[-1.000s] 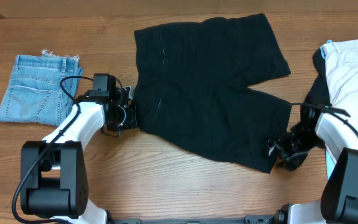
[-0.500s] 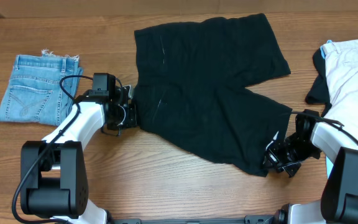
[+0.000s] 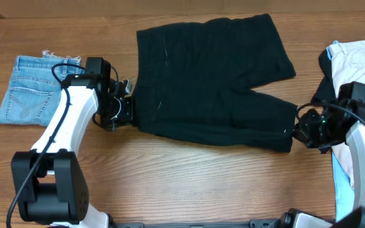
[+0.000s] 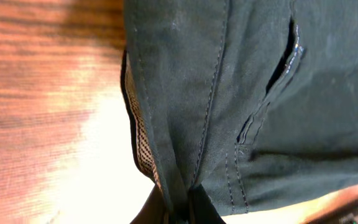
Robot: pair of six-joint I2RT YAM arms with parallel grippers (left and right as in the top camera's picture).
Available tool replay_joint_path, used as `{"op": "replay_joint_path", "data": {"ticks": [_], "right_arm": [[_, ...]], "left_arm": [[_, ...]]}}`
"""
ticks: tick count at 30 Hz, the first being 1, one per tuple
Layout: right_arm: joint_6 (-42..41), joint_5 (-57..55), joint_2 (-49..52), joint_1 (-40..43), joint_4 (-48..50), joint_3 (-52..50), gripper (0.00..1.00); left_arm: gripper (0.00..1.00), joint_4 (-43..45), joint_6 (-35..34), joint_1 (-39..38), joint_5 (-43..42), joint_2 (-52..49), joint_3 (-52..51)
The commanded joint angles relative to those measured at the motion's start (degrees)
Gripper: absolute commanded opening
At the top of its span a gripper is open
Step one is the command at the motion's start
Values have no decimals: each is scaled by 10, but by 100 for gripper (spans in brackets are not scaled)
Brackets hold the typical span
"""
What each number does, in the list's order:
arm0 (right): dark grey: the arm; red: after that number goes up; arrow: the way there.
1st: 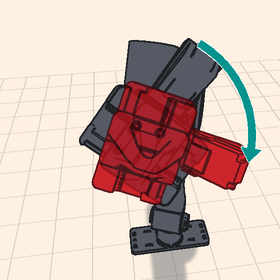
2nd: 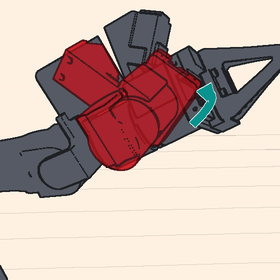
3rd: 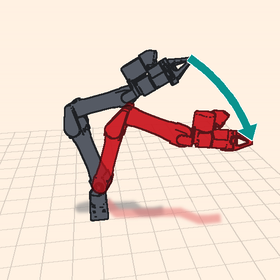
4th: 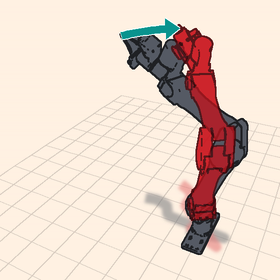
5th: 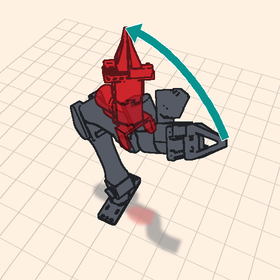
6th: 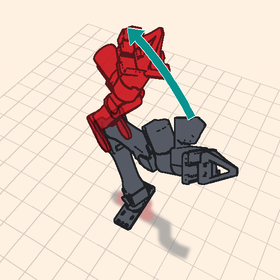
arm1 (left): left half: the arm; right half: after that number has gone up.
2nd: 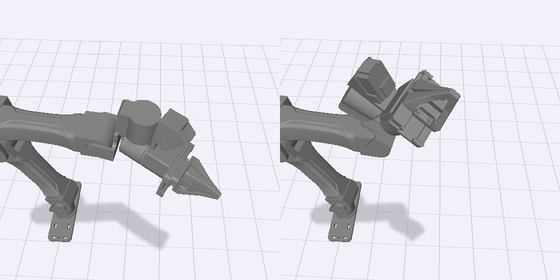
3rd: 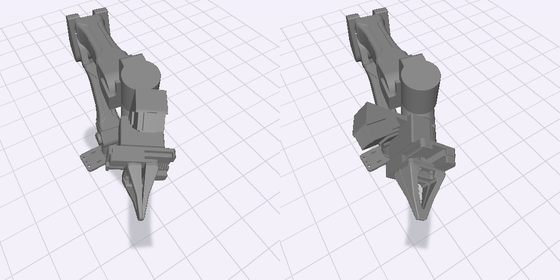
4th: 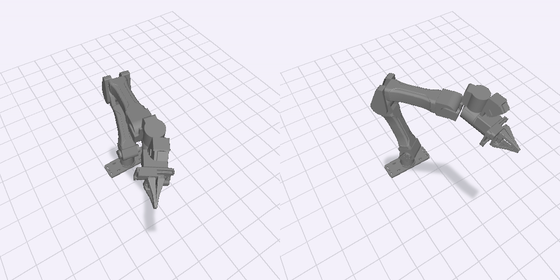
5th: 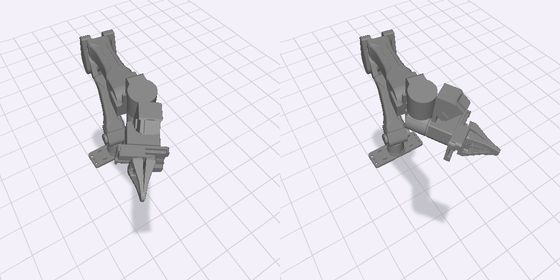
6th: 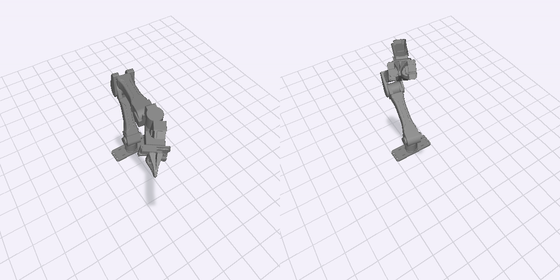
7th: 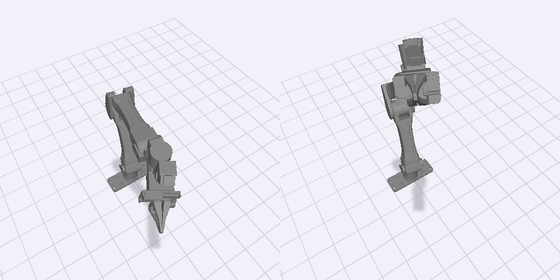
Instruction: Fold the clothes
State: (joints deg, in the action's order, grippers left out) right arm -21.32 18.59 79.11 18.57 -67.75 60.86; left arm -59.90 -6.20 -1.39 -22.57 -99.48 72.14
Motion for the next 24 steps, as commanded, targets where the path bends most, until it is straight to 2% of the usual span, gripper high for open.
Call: {"op": "replay_joint_path", "data": {"ticks": [1,7,10,15,18,24], "right_arm": [[6,-20,-40,3,4,24,4],[10,-18,-111,2,-10,78,4],[12,-21,-149,2,-52,152,4],[12,-11,-147,-5,-90,267,4],[3,5,-126,-19,-65,286,4],[10,20,-64,-36,-56,286,4]], "left_arm": [[4,-23,24,6,1,59,14],[4,-49,45,5,0,183,15],[4,-76,49,4,0,261,16],[4,-148,49,5,5,374,16],[4,-180,46,5,14,405,16],[4,-207,44,5,19,386,16]]}}
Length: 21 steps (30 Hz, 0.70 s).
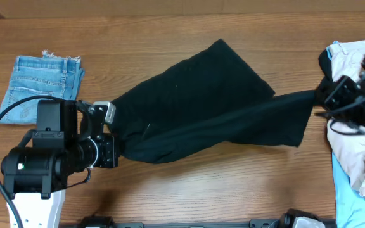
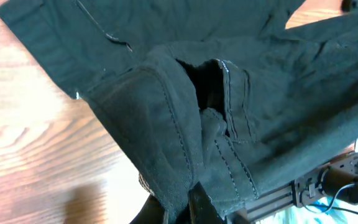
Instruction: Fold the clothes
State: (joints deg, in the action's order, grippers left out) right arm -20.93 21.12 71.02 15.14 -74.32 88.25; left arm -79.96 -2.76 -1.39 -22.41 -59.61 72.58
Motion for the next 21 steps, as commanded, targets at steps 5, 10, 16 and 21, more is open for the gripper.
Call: {"op": "replay_joint_path", "data": {"ticks": [5,10,16,21], "right_arm": [[8,-9,18,-1,29,12,4],[8,-9,18,-1,38,12,4],[8,-9,18,-1,46,12,4],[8,-9,18,-1,51,12,4]], "left_arm": [[5,-3,10,4,-2,-29,12],[13,2,10,4,-49,-30,12],[4,9,11,4,-59,-30,12],[5,9,11,4,-62,-43,12]]}}
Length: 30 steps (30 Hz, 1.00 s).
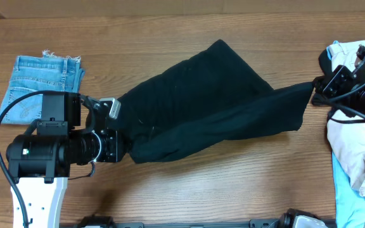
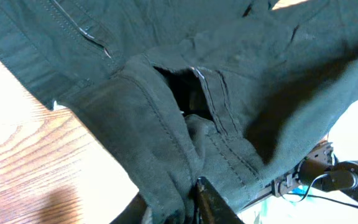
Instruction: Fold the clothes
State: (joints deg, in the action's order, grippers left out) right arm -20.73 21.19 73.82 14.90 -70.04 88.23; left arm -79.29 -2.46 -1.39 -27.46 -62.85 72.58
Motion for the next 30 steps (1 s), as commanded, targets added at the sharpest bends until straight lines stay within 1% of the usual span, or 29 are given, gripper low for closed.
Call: {"op": "replay_joint_path", "data": {"ticks": [1,2,3,4,5,6,7,8,9,11,12,14,18,19,20,21,23,25,26,28,30], "right_arm": [[6,-10,-10,1,10,12,4],[6,-10,-10,1,10,12,4],[6,-10,-10,1,11,12,4],[6,-10,-10,1,12,12,4],[6,-10,-10,1,13,12,4],[5,-10,-10,1,15,12,4],[3,-10,-10,1,16,12,4],[1,-10,-10,1,18,12,4],[1,-10,-10,1,19,12,4],[-1,-10,-10,1,21,12,4],[-1,-10,-10,1,22,12,4],[-1,-10,-10,1,23,12,4],[-1,-19,-10,1,23,12,4],[-1,-19,-10,1,23,12,4],[-1,-19,-10,1,23,12,4],[-1,-19,-10,1,23,12,4],[-1,-19,-10,1,23,12,4],[-1,-19,-10,1,23,12,4],[-1,-19,-10,1,23,12,4],[-1,-19,-10,1,23,12,4],[-1,-19,-10,1,23,12,4]], "left_arm": [[4,2,8,2,-12,-14,12],[4,2,8,0,-14,-17,12],[9,3,8,-5,-22,-20,12],[18,5,8,-11,-28,-25,12],[10,5,8,-18,-30,-31,12],[6,4,8,-26,-31,-35,12],[12,4,8,-34,-31,-39,12],[34,3,8,-43,-31,-43,12],[43,3,8,-54,-31,-46,12],[14,3,13,-73,-30,-50,12],[4,3,13,-80,-26,-51,12],[4,0,26,-89,-24,-51,12],[4,7,27,-89,-24,-51,12],[15,6,27,-91,-33,-53,12],[17,7,27,-96,-45,-54,10],[17,9,27,-105,-56,-54,8],[19,26,27,-153,-49,-54,-3],[22,73,26,-226,-32,-61,-21],[25,116,12,-296,13,-78,-37],[28,160,5,-377,67,-118,-45],[29,203,5,-438,95,-172,-45]]}}
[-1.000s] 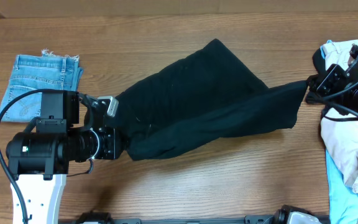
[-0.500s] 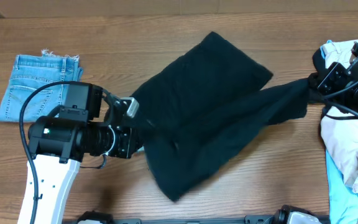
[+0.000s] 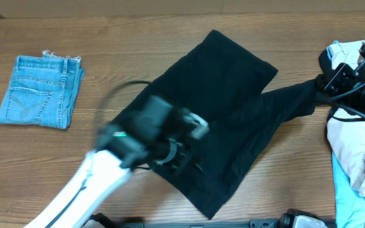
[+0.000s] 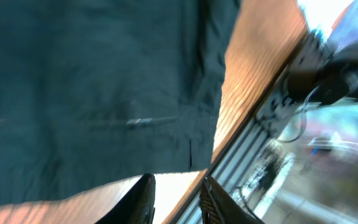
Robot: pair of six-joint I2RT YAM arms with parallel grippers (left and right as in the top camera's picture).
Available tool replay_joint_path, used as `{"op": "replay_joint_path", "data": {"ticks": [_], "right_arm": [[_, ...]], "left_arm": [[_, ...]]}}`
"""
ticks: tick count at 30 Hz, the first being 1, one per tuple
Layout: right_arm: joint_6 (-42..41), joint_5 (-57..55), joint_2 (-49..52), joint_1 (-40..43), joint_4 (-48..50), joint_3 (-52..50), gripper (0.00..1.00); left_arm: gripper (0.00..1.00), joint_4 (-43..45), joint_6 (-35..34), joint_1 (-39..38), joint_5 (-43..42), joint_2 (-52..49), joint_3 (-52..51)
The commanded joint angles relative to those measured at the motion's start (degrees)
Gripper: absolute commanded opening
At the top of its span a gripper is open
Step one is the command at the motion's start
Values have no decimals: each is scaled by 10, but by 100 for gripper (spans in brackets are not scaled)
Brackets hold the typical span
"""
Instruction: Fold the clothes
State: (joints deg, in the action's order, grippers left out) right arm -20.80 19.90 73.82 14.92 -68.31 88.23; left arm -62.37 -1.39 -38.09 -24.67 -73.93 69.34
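The black shorts (image 3: 224,107) lie in a long diagonal across the table, one end far back and the other near the front edge. My left gripper (image 3: 181,158), blurred in the overhead view, is over the shorts' near half. In the left wrist view the left gripper (image 4: 176,199) is open with nothing between its fingers, and the black cloth (image 4: 92,87) spreads out beyond them. At the right, my right gripper (image 3: 322,85) is shut on the end of a shorts leg, which stretches toward it.
Folded blue denim shorts (image 3: 40,88) lie at the far left. A pile of pale and light-blue clothes (image 3: 353,136) sits at the right edge, under the right arm. The table's front edge (image 4: 253,137) runs close past the cloth.
My left gripper has let go of the waistband and is now open, farther right over the cloth. The waist end now lies toward the front edge. The right gripper has barely moved.
The shorts first lay flat, my left gripper shut on the waistband corner and my right at a leg hem. Then both held them stretched between the arms, off the table. Now the left end is released and the shorts lie diagonally.
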Motion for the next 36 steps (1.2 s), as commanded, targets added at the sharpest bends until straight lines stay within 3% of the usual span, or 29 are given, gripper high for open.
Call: {"op": "replay_joint_path", "data": {"ticks": [1,5,10,14,19,22,26,29,36], "right_arm": [[0,-6,-10,1,5,12,4],[0,-6,-10,1,5,12,4],[0,-10,-10,1,5,12,4],[0,-10,-10,1,5,12,4],[0,-10,-10,1,5,12,4],[0,-10,-10,1,5,12,4],[0,-10,-10,1,2,12,4],[0,-10,-10,1,0,12,4],[0,-10,-10,1,-1,12,4]], "left_arm": [[30,61,-6,-96,71,-98,-12],[31,112,0,-141,50,-198,-5],[33,86,17,-201,52,-251,24],[42,56,17,-256,91,-254,28],[64,37,27,-289,122,-279,28],[68,28,39,-291,120,-314,29],[69,0,62,-291,129,-352,53],[61,-9,71,-292,161,-376,65],[59,-38,65,-318,191,-416,95]]}}
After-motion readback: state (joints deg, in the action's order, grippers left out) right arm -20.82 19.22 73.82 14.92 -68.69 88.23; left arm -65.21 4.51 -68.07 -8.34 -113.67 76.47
